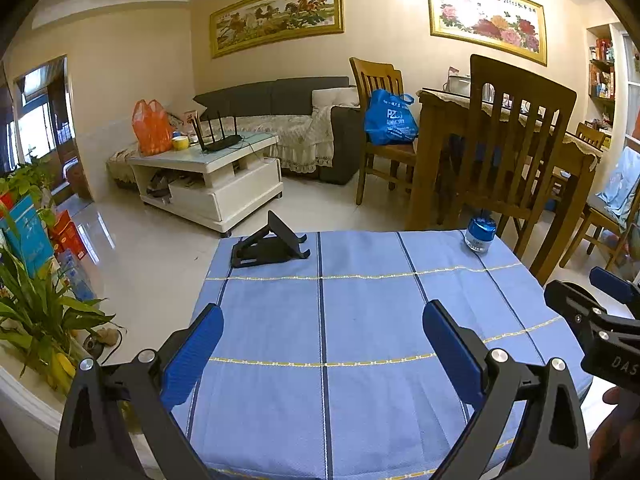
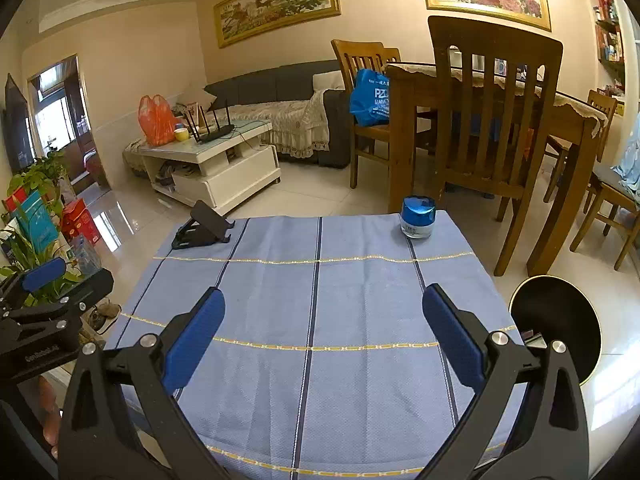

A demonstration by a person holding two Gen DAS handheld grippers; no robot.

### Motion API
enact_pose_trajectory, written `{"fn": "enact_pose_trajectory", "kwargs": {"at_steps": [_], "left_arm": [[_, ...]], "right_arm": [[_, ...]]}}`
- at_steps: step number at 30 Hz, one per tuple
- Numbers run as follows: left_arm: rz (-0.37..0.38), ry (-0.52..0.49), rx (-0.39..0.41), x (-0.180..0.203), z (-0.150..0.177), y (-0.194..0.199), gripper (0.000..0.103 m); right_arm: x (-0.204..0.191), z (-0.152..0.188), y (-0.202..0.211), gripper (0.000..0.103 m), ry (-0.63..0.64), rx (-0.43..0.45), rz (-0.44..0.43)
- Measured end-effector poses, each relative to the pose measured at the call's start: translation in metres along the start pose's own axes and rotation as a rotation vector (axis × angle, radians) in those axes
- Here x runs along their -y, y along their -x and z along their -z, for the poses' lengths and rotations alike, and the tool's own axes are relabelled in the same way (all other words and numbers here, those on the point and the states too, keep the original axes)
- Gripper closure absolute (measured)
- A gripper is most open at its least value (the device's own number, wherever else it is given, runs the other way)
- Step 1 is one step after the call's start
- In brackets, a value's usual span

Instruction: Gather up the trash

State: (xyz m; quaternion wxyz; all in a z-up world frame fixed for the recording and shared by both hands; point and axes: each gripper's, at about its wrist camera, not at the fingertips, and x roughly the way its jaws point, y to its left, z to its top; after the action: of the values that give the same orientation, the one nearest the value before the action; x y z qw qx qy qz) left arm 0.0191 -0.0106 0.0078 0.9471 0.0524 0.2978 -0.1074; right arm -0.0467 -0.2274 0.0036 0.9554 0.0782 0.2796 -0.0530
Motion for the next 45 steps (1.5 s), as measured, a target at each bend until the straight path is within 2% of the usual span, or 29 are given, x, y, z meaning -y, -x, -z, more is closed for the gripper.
{"fn": "enact_pose_trajectory", "kwargs": {"at_steps": [12, 23, 45], "left_arm": [[-0.004, 0.004, 0.0, -0.002, 0.0, 0.0, 0.007], [-0.047, 0.037, 0.03, -0.008, 0.001, 0.007, 0.007], [-0.035, 0.01, 0.026, 0.002, 0.004, 0.012, 0.007]], "right_arm": [[-0.003, -0.001, 0.003, 0.005, 0.007, 0.001, -0.001], [-0.003, -0.004, 0.006, 0.005, 0.013, 0.003, -0.009], [-0.003, -0.002, 0.006, 0.005, 0.009, -0.001, -0.014]]}}
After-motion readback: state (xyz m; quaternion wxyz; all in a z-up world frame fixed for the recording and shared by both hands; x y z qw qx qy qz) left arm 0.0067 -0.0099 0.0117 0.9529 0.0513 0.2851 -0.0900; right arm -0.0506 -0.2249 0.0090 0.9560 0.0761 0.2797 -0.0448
